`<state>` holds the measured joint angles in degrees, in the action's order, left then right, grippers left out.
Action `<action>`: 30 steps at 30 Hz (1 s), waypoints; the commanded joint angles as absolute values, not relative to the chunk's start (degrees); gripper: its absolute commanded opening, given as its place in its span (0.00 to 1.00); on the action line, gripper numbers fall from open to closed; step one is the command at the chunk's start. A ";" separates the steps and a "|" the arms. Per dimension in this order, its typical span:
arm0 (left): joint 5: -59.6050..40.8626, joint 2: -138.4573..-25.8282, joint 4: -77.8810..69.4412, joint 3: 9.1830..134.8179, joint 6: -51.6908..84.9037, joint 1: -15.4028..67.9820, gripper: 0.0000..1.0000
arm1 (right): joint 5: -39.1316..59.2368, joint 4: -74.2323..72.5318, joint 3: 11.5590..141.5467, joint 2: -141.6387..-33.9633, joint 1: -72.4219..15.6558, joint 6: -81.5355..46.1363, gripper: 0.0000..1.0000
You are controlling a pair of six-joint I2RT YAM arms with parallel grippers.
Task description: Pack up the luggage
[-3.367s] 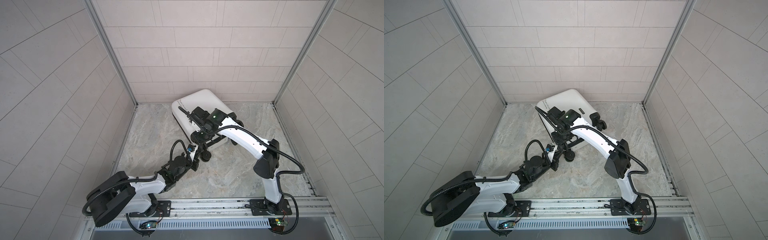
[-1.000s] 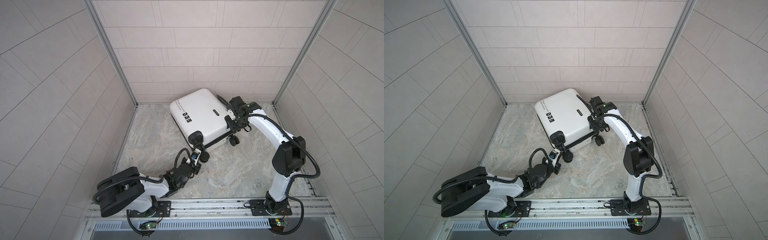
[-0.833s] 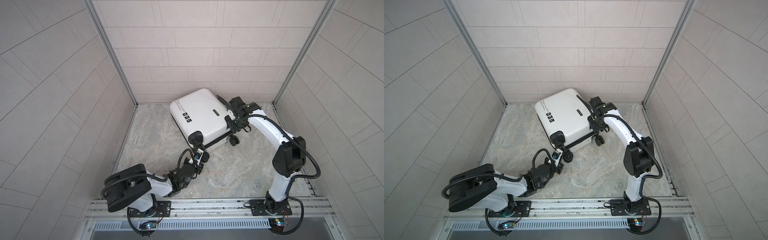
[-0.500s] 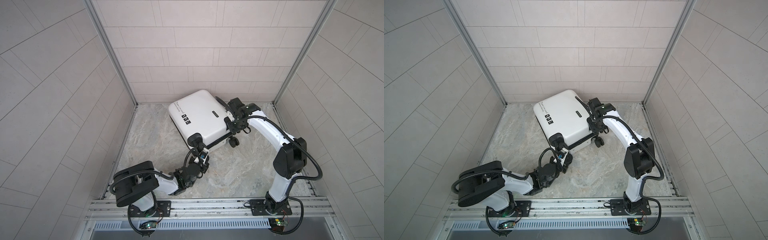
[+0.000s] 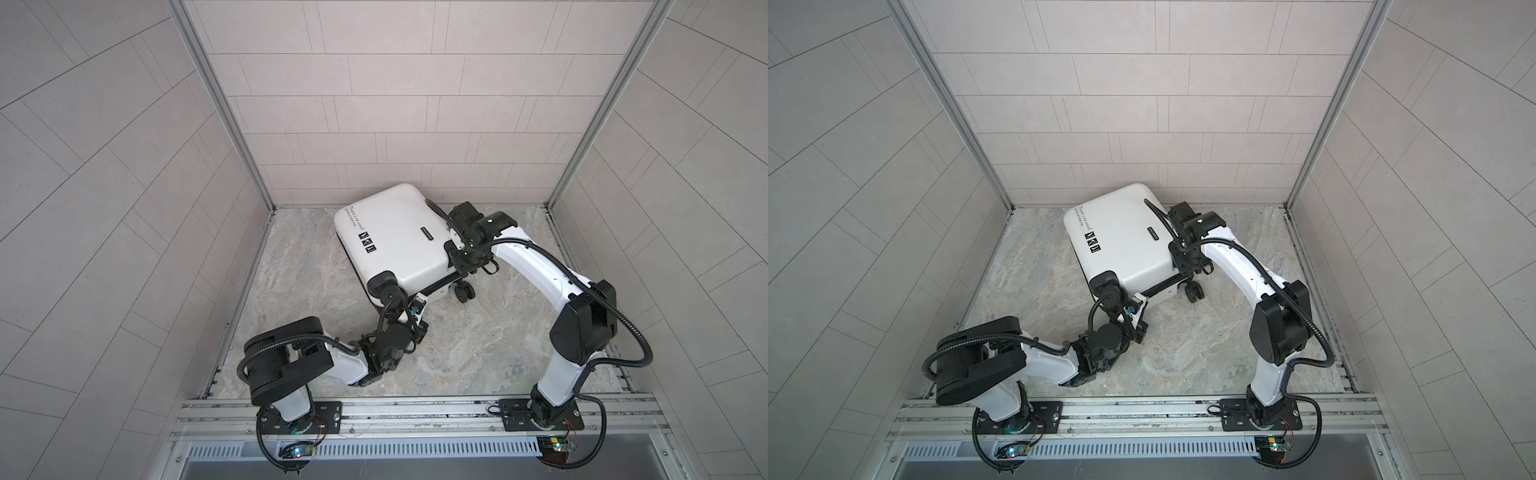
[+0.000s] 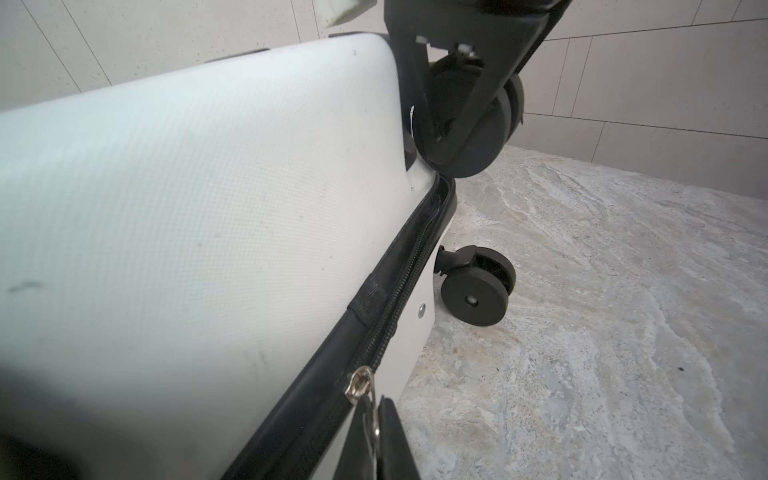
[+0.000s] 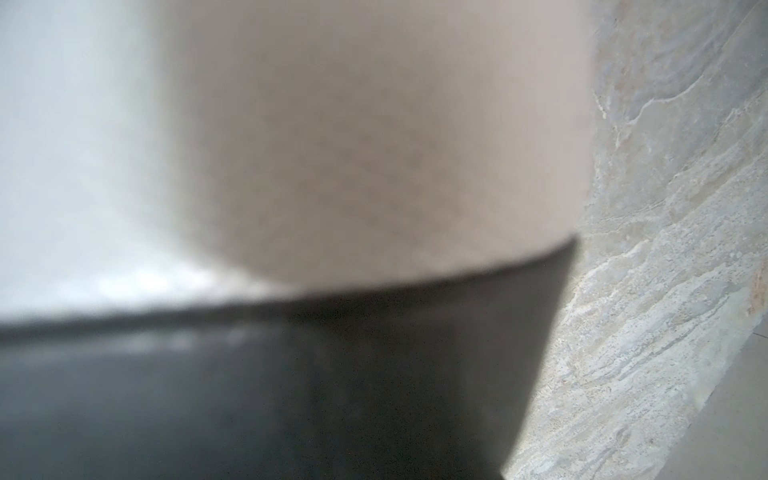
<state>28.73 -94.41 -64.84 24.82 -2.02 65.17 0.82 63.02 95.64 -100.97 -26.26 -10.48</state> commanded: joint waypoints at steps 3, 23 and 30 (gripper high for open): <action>17.36 -97.11 -69.70 30.49 -2.41 68.17 0.00 | 9.93 55.99 95.06 -99.06 -31.41 -13.25 0.00; 12.67 -112.12 -71.36 48.89 -0.94 66.67 0.00 | 12.30 53.92 91.02 -95.44 -32.52 -15.05 0.00; 14.50 -118.06 -76.10 54.95 1.72 65.93 0.00 | 12.74 53.56 90.12 -95.05 -32.52 -15.53 0.00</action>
